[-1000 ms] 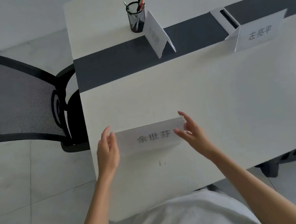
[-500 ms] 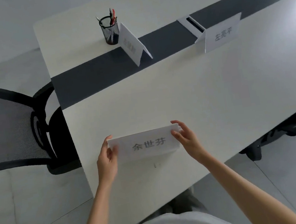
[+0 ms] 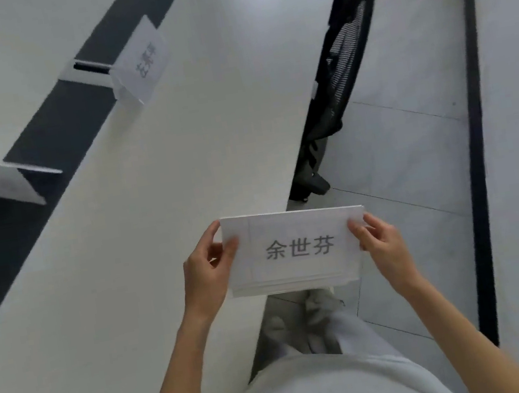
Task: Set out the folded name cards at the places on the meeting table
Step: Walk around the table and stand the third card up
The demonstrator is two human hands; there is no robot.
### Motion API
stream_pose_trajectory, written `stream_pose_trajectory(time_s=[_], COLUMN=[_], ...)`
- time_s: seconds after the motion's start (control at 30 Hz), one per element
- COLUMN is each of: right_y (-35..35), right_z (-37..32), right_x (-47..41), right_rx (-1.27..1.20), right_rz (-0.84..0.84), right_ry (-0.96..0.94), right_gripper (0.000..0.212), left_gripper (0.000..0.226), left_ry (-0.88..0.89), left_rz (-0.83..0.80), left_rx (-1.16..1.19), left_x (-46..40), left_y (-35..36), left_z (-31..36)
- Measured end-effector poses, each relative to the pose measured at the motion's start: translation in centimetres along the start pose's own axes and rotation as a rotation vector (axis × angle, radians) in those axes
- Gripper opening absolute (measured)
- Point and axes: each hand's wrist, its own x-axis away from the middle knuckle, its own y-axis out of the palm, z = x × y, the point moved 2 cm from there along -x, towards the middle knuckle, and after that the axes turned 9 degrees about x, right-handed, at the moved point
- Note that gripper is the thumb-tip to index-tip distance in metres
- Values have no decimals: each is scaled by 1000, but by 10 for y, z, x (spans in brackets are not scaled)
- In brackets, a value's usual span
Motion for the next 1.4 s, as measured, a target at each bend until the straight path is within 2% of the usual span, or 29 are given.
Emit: stream_pose_trajectory(time_s=[0.17, 0.27, 0.4, 0.6, 0.77, 1.0, 1.13, 1.3, 1.4], right_y=[-84, -133, -203, -314, -382, -444, -481, -516, -524], right_z=[30, 49, 68, 74, 60, 43, 11, -34, -50], right_x=[15, 7, -29, -122, -219, -395, -499, -615, -685], right_rx=[-72, -104, -110, -1, 29, 24, 49, 62, 84], right_rz=[277, 407, 518, 541, 511, 452, 451, 357, 266], right_ry=[125, 186, 234, 221, 192, 145, 109, 30, -1], right_gripper=[27, 27, 35, 22, 17, 32, 28, 28, 31], left_gripper=[33, 35, 40, 54, 42, 45, 38, 31, 31], left_ry=[82, 103, 111, 30, -1, -11, 20, 57, 37], left_rz=[-286, -419, -498, -464, -402, -337, -339, -287, -201], left_rx=[-57, -103, -133, -57, -37, 7, -10, 9, 21], left_x=[-40, -63, -98, -156, -223, -370, -467, -559, -601], left_y=[106, 178, 276, 388, 457, 543, 585, 614, 622], left_z=[35, 54, 76, 111, 144, 180, 217, 257, 269])
